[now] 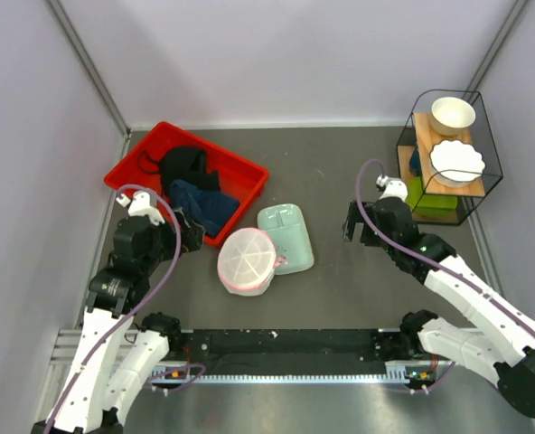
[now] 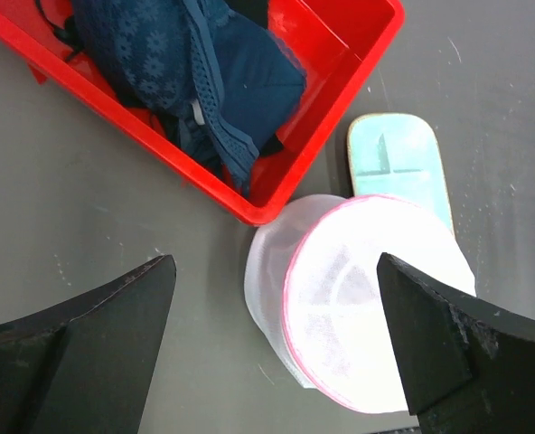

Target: Unzip the laundry bag and remove the bra

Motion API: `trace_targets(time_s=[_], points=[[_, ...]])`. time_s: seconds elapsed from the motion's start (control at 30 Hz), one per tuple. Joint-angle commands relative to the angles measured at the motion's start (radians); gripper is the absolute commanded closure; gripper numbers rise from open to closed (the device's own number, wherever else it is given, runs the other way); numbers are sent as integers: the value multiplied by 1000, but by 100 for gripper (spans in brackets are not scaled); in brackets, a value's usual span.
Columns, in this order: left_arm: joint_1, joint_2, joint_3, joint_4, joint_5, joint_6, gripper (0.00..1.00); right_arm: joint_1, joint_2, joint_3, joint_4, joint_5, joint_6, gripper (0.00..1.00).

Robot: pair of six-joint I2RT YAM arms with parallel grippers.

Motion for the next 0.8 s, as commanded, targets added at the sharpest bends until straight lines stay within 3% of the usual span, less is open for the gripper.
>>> trace_targets(time_s=[0.0,0.1,0.27,0.53,0.63,0.77], points=[[-1,8,-27,23,78,-9,1,10,35,51,13,-31,4,1],[-10,101,-29,-36,50,-9,1,8,66,62,18,-86,0,1],[-203,137,-3,-69,-51,-128,1,13,74,45,88,-230,-25,1],[-611,221,-58,-95,-252,-548,3,19,74,28,124,-276,-29,1],[-720,248,-61,-66,-299,-676,3,19,74,22,125,-281,-28,1],[-788,280,-72,-47,-319,-822,4,19,74,13,131,-290,-31,1]])
